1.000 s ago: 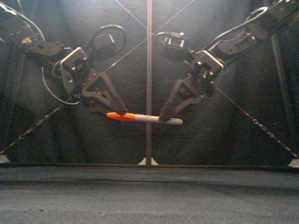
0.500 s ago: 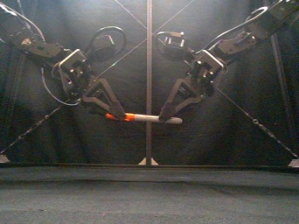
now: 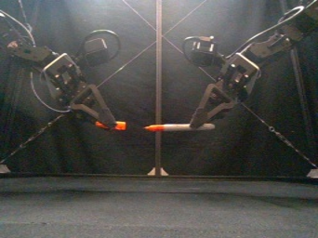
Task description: Uncap the pen
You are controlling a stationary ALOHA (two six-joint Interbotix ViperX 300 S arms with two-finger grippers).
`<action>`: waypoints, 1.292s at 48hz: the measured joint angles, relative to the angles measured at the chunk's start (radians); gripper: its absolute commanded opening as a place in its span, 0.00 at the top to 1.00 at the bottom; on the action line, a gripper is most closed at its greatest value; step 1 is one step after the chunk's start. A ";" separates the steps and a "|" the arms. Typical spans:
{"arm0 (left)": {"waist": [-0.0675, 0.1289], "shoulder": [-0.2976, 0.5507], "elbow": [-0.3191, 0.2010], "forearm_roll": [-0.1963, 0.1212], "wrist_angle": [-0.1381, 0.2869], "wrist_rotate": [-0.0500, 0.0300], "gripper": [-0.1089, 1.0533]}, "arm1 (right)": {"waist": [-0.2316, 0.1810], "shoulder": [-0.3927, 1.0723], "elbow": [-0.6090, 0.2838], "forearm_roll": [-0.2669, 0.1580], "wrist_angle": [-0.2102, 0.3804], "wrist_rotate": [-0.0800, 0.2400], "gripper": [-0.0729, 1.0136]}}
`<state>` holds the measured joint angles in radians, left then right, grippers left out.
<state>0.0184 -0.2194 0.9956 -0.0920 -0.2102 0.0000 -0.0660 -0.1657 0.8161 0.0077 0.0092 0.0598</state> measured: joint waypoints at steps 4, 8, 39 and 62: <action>0.000 -0.018 0.012 0.000 0.000 0.0000 0.50 | -0.003 -0.026 0.020 0.000 0.000 0.000 0.49; 0.002 -0.035 0.023 -0.002 0.000 0.0000 0.50 | -0.005 -0.051 0.038 0.000 0.000 0.002 0.49; 0.002 -0.080 0.044 -0.003 -0.014 0.0000 0.50 | -0.006 -0.100 0.074 0.000 -0.009 0.000 0.49; 0.000 -0.080 0.044 -0.003 -0.020 0.0000 0.50 | -0.006 -0.100 0.074 0.000 -0.021 0.000 0.49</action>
<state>0.0184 -0.2991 1.0400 -0.0951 -0.2301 0.0000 -0.0721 -0.2654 0.8897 0.0077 -0.0123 0.0598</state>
